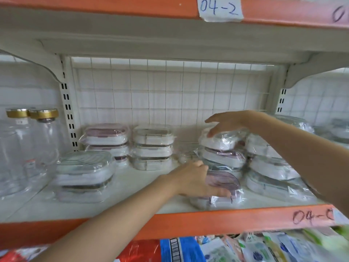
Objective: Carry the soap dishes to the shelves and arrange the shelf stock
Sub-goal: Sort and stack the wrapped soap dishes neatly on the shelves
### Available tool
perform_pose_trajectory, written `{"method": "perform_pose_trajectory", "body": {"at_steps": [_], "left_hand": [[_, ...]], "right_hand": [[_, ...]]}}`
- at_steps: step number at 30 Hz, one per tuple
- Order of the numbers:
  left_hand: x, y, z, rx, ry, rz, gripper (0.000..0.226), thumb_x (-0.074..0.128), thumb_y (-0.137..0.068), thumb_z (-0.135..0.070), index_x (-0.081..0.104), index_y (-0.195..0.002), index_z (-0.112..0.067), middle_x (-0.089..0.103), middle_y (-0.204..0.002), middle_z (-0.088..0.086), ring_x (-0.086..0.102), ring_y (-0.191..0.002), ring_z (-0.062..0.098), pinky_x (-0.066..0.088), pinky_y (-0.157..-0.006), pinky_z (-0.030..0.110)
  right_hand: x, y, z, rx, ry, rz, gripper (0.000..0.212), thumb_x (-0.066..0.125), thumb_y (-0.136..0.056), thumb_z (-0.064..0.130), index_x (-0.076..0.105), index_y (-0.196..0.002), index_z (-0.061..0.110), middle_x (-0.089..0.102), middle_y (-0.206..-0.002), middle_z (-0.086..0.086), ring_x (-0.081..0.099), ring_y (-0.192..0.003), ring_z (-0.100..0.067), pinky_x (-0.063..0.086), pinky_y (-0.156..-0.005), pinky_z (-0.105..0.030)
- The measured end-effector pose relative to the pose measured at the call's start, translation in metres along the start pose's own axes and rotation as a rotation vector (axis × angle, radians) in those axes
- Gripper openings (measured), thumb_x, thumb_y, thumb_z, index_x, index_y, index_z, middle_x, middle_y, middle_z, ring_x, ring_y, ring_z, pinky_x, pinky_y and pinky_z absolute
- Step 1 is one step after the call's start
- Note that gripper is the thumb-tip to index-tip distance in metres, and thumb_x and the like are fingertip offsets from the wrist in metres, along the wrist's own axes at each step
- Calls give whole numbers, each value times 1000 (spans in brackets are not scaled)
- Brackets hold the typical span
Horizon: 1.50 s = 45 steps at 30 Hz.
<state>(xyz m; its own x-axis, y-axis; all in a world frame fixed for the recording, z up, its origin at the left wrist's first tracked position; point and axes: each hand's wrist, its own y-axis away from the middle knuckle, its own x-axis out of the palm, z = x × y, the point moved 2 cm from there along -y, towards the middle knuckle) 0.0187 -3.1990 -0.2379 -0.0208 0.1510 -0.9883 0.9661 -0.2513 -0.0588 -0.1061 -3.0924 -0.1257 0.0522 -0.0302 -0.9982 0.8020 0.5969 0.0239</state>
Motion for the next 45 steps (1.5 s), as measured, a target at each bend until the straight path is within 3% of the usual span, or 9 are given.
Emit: {"method": "perform_pose_trajectory", "body": {"at_steps": [9, 13, 17, 22, 25, 31, 35, 41, 45], "left_hand": [[-12, 8, 18, -38, -134, 94, 78, 68, -69, -69, 53, -118, -10, 53, -110, -1, 49, -93, 16, 43, -79, 29], [-23, 25, 53, -172, -89, 209, 55, 76, -67, -61, 52, -82, -15, 52, -76, -7, 45, -63, 9, 34, -55, 26], [-34, 38, 88, -331, -219, 259, 73, 72, -66, -67, 62, -102, -4, 59, -87, 1, 50, -72, 17, 36, -57, 28], [-36, 45, 110, -413, -204, 197, 75, 71, -66, -69, 63, -99, -2, 57, -85, 3, 50, -71, 18, 34, -54, 28], [-33, 43, 108, -381, -215, 168, 79, 67, -67, -72, 61, -101, -1, 62, -97, 9, 52, -77, 20, 37, -61, 30], [-32, 41, 113, -338, -196, 150, 72, 68, -69, -70, 59, -98, -5, 59, -101, 7, 59, -91, 23, 44, -71, 32], [-29, 41, 118, -339, -106, 143, 63, 72, -68, -64, 61, -96, -9, 63, -88, 2, 61, -82, 19, 46, -68, 31], [-27, 35, 126, -285, -37, 81, 52, 75, -65, -64, 59, -92, -22, 58, -88, -7, 58, -85, 14, 47, -73, 31], [-26, 33, 127, -284, 5, 79, 50, 77, -63, -61, 61, -90, -23, 63, -86, -8, 60, -80, 11, 47, -69, 28]], "right_hand": [[6, 9, -39, 104, -52, 57, 85, 73, -80, 32, 24, -149, 28, 25, -156, 2, 27, -141, -24, 20, -117, -41], [12, 9, -29, 55, 3, 21, 77, 70, -83, 28, 28, -148, 20, 35, -150, -1, 35, -136, -23, 26, -114, -38], [19, 5, -14, -31, 166, -75, 43, 65, -87, 35, 53, -122, 15, 51, -126, -2, 46, -124, -26, 35, -102, -31], [19, 3, -2, -80, 199, -144, 65, 61, -84, 53, 50, -134, 14, 45, -135, -7, 38, -126, -25, 33, -104, -35], [16, 2, -6, -26, 139, -43, 86, 67, -77, 57, 32, -146, 19, 28, -148, -4, 25, -137, -24, 26, -113, -43], [14, -9, -29, 46, 19, 187, 105, 76, -76, 34, 6, -153, 21, 5, -160, 2, 11, -146, -25, 15, -118, -45], [16, -19, -34, 44, 24, 225, 108, 78, -74, 30, 5, -153, 24, 8, -160, 1, 12, -145, -27, 17, -117, -45], [17, -27, -31, 5, 242, 86, 116, 71, -61, 69, 11, -151, 26, 15, -154, 0, 17, -141, -28, 21, -114, -53], [21, -30, -24, -2, 57, 15, 108, 67, -62, 72, 24, -145, 20, 27, -137, -4, 36, -128, -28, 34, -108, -46]]}}
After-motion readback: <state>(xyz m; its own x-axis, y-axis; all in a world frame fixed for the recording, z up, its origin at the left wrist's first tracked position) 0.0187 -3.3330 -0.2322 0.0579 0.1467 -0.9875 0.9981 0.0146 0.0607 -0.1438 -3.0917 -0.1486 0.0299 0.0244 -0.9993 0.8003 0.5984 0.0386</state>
